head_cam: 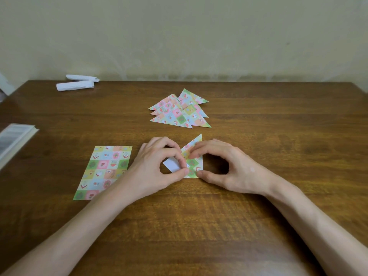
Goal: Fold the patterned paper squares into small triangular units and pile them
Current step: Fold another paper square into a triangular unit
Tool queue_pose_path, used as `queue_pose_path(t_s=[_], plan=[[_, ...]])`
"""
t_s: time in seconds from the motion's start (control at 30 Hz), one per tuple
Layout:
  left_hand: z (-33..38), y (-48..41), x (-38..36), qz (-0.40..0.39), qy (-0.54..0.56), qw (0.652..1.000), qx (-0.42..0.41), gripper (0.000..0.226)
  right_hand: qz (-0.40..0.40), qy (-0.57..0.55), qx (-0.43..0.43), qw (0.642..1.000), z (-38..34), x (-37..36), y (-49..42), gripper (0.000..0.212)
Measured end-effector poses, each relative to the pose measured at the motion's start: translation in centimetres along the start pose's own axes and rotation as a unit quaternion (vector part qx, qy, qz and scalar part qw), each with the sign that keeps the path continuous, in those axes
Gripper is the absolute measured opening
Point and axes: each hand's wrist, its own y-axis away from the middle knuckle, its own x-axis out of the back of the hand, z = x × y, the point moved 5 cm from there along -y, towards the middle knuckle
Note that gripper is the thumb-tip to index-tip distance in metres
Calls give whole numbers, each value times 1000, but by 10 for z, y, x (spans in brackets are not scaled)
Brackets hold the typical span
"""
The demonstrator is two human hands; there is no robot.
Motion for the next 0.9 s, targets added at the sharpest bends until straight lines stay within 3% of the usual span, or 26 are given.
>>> queue_pose_path(t_s=[0.9], plan=[[-1, -2, 2, -32, 2, 999, 8, 7, -2, 50, -11, 999, -3, -7, -5, 41]])
